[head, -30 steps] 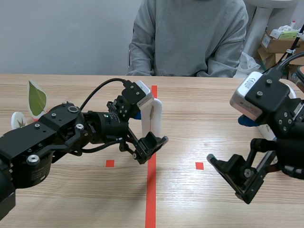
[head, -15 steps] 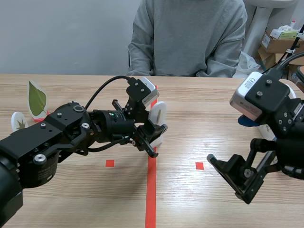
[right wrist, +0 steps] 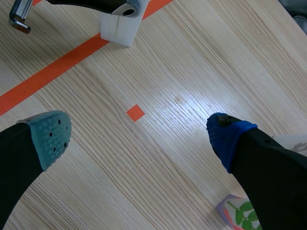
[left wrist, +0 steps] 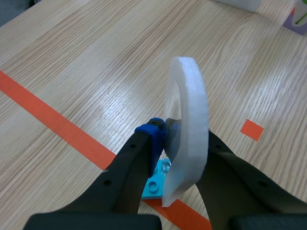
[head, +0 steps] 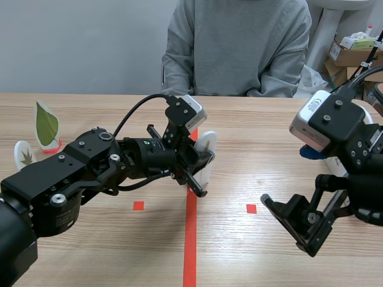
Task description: Do the leaf sorting experiment
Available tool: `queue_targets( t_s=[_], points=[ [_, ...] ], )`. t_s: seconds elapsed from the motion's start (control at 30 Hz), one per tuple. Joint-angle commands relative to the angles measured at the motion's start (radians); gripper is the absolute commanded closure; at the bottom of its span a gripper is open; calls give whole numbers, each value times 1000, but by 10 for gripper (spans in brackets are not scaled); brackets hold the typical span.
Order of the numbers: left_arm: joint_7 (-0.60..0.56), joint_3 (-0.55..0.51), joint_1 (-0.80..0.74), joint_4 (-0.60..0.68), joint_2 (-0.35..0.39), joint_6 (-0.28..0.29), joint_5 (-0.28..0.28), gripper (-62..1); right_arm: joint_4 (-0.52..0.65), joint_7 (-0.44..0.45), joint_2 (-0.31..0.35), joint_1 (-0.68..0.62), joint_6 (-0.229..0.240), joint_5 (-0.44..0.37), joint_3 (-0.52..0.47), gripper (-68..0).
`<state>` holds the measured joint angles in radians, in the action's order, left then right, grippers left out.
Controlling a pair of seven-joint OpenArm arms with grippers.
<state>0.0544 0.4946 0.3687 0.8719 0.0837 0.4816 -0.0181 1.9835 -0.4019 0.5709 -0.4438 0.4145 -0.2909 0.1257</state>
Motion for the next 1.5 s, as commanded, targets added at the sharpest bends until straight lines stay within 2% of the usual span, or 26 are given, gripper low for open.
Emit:
queue_targets(
  t_s=[0.0, 0.3, 0.43, 0.6, 0.67, 0.73, 0.87, 1.0, 1.2, 1.33, 1.47],
  points=[
    [-14, -7, 13, 17, -5, -1, -3, -40, 14, 5, 2, 9, -3, 0, -14, -578],
    [-31, -20, -29, 62, 9, 3, -3, -40, 14, 5, 2, 9, -3, 0, -14, -578],
    [-30, -80, -137, 198, 42, 3, -7, -40, 14, 5, 2, 9, -3, 0, -14, -578],
    [-16, -219, -327, 441, 72, 3, -18, -40, 14, 5, 2, 9, -3, 0, -14, -578],
    [-13, -289, -402, 521, 72, 3, -44, -40, 14, 5, 2, 9, -3, 0, -14, -578],
    [-12, -354, -469, 584, 72, 3, -94, -40, 14, 5, 2, 9, -3, 0, -14, -578],
    [-12, -470, -579, 656, 72, 4, -179, -40, 14, 5, 2, 9, -3, 0, -14, -578],
    [-13, -581, -641, 658, 72, 2, -229, -40, 14, 5, 2, 9, -3, 0, -14, -578],
    [-6, -732, -637, 640, 72, -12, -254, -40, 14, 5, 2, 9, -3, 0, -14, -578],
    [-1, -754, -582, 576, 82, -50, -255, -40, 14, 5, 2, 9, -3, 0, -14, -578],
    [2, -755, -505, 469, 84, -50, -255, -40, 14, 5, 2, 9, -3, 1, -14, -578]
  ],
)
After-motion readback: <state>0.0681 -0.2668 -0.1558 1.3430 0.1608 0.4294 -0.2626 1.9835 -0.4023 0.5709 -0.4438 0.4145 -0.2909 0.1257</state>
